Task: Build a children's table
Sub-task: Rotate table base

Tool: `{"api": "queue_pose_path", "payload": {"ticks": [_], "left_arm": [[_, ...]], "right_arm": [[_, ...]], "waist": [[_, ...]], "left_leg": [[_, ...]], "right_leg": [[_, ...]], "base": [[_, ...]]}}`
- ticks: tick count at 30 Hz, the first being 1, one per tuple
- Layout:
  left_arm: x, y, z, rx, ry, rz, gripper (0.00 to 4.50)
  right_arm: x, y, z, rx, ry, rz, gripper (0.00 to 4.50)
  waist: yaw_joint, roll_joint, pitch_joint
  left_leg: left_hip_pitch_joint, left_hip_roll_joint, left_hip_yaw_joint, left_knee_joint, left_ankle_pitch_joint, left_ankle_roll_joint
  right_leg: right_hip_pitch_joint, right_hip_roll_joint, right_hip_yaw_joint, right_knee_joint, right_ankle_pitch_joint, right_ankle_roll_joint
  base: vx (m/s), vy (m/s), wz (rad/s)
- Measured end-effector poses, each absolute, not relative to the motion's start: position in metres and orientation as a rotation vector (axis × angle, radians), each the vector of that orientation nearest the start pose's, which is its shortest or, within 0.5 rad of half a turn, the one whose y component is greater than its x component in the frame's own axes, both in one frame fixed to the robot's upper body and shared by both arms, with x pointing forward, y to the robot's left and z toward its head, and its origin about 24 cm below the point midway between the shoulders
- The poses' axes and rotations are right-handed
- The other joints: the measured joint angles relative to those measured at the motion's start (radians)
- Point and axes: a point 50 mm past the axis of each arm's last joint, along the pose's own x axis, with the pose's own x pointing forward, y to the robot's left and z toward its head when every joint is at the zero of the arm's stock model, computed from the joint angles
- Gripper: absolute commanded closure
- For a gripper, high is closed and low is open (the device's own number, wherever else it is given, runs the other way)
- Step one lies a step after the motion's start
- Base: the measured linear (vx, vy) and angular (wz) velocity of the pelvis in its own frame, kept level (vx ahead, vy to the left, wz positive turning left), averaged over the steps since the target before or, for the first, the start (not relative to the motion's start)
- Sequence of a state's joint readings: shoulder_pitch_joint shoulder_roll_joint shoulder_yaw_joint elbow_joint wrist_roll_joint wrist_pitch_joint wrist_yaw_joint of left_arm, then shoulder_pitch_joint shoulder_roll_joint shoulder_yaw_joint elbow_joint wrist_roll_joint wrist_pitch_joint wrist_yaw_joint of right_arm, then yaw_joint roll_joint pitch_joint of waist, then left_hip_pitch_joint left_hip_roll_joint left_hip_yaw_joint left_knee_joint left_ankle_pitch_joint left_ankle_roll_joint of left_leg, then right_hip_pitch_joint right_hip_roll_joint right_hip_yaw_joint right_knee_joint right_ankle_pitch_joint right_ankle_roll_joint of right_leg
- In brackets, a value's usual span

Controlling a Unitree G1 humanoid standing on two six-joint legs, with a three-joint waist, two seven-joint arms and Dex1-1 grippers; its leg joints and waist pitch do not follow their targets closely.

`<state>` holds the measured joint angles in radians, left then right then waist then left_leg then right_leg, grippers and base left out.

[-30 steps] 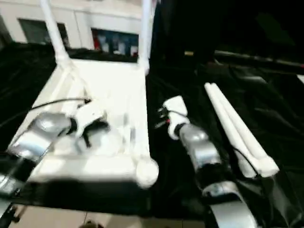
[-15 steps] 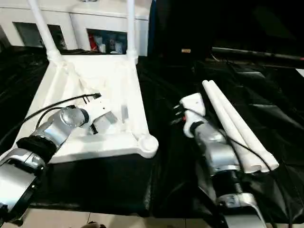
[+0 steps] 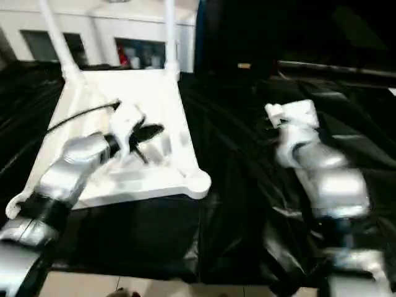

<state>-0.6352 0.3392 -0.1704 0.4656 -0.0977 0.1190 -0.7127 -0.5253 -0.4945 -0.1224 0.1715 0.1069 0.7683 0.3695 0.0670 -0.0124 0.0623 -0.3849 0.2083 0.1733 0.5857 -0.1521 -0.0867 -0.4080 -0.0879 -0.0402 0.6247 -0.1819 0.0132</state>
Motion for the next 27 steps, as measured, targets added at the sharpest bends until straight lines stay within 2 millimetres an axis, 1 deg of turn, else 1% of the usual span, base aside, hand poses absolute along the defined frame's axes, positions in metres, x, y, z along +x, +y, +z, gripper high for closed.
{"api": "queue_pose_path", "payload": {"ticks": [1, 3, 5, 6, 8, 11, 13, 15, 18, 20, 22, 23, 25, 27], "left_arm": [[0.344, 0.134, 0.109, 0.313, 0.095, -0.859, 4.5], [0.337, 0.129, 0.115, 0.291, 0.084, -0.906, 4.5], [0.33, 0.127, 0.121, 0.283, 0.084, -0.949, 4.5], [0.326, 0.128, 0.123, 0.288, 0.093, -0.969, 4.5], [0.319, 0.128, 0.124, 0.294, 0.117, -1.013, 4.5], [0.31, 0.123, 0.123, 0.293, 0.149, -1.067, 4.5], [0.307, 0.12, 0.127, 0.288, 0.15, -1.09, 4.5], [0.306, 0.119, 0.129, 0.291, 0.15, -1.096, 4.5], [0.304, 0.117, 0.132, 0.288, 0.152, -1.103, 4.5], [0.303, 0.117, 0.133, 0.289, 0.155, -1.102, 4.5], [0.303, 0.119, 0.132, 0.291, 0.172, -1.097, 4.5], [0.302, 0.12, 0.133, 0.296, 0.179, -1.096, 4.5], [0.3, 0.121, 0.136, 0.306, 0.18, -1.102, 4.5], [0.298, 0.126, 0.135, 0.318, 0.198, -1.098, 4.5]], "right_arm": [[0.33, -0.248, 0.122, -0.188, 0.434, 0.132, 3.44], [0.329, -0.257, 0.121, -0.189, 0.481, 0.107, 3.22], [0.328, -0.264, 0.121, -0.185, 0.517, 0.096, 3.13], [0.328, -0.266, 0.12, -0.179, 0.539, 0.103, 3.03], [0.326, -0.272, 0.114, -0.166, 0.589, 0.1, 2.79], [0.326, -0.276, 0.106, -0.15, 0.635, 0.096, 2.58], [0.329, -0.278, 0.105, -0.139, 0.645, 0.085, 2.37], [0.334, -0.282, 0.108, -0.138, 0.628, 0.069, 2.25], [0.342, -0.295, 0.118, -0.13, 0.576, 0.017, 2.0], [0.344, -0.304, 0.12, -0.13, 0.563, -0.006, 1.84], [0.345, -0.312, 0.117, -0.145, 0.567, -0.03, 1.72], [0.346, -0.315, 0.113, -0.17, 0.578, -0.042, 1.5], [0.343, -0.326, 0.106, -0.214, 0.605, -0.079, 1.42], [0.337, -0.339, 0.097, -0.273, 0.653, -0.111, 1.24]], "waist": [[-0.004, 0.0, 0.0], [-0.006, -0.001, 0.0], [-0.008, -0.001, 0.001], [-0.011, -0.001, 0.001], [-0.011, -0.001, 0.001], [-0.01, -0.001, 0.001], [-0.01, -0.001, 0.001], [-0.011, -0.001, 0.0], [-0.01, -0.001, 0.0], [-0.009, -0.001, 0.0], [-0.009, 0.001, 0.0], [-0.008, 0.002, -0.001], [-0.007, 0.003, -0.001], [-0.006, 0.009, -0.001]], "left_leg": [[0.0, 0.0, 0.0, 0.0, 0.0, 0.0], [0.0, 0.0, 0.0, 0.001, 0.0, 0.0], [0.0, 0.0, 0.0, 0.001, 0.0, 0.0], [0.0, 0.0, 0.001, 0.001, 0.0, 0.0], [0.0, 0.0, 0.001, 0.001, 0.0, 0.0], [-0.001, 0.0, 0.001, 0.001, 0.0, 0.0], [-0.001, 0.0, 0.001, 0.002, 0.0, 0.0], [-0.001, 0.0, 0.001, 0.002, 0.0, 0.0], [-0.001, 0.0, 0.001, 0.002, 0.0, 0.0], [-0.001, 0.0, 0.001, 0.003, 0.0, 0.0], [-0.002, 0.0, 0.001, 0.004, 0.0, 0.0], [-0.002, 0.0, 0.001, 0.004, 0.0, 0.0], [-0.003, 0.0, 0.001, 0.005, 0.0, 0.0], [-0.003, 0.0, 0.001, 0.006, -0.001, 0.001]], "right_leg": [[-0.001, 0.0, 0.0, 0.0, 0.0, 0.0], [0.0, 0.0, 0.001, 0.0, 0.0, 0.0], [0.0, 0.0, 0.001, 0.0, 0.0, 0.0], [0.0, 0.0, 0.001, 0.0, 0.0, 0.0], [0.0, 0.0, 0.001, 0.0, 0.0, 0.0], [-0.001, 0.0, 0.001, 0.0, 0.0, 0.0], [-0.001, -0.001, 0.001, 0.001, 0.0, 0.0], [-0.001, -0.001, 0.001, 0.001, 0.0, 0.0], [-0.001, -0.001, 0.001, 0.001, 0.0, 0.0], [-0.001, -0.001, 0.001, 0.002, 0.0, 0.0], [-0.001, 0.0, 0.0, 0.002, 0.0, 0.0], [-0.001, -0.001, 0.001, 0.002, 0.0, 0.0], [-0.001, -0.001, 0.0, 0.002, 0.0, 0.0], [-0.001, -0.001, 0.0, 0.002, 0.0, 0.0]], "base": [[0.0, 0.0, 0.0], [0.0, 0.0, 0.0], [0.0, 0.0, 0.0], [0.0, 0.0, 0.0], [0.0, 0.0, 0.0], [0.0, 0.0, 0.0], [0.0, 0.0, 0.0], [0.0, 0.0, 0.0], [0.0, 0.0, 0.0], [0.0, 0.0, 0.0], [0.0, 0.0, 0.0], [0.0, 0.0, 0.0], [0.0, 0.0, 0.0], [0.0, 0.0, 0.0]]}}
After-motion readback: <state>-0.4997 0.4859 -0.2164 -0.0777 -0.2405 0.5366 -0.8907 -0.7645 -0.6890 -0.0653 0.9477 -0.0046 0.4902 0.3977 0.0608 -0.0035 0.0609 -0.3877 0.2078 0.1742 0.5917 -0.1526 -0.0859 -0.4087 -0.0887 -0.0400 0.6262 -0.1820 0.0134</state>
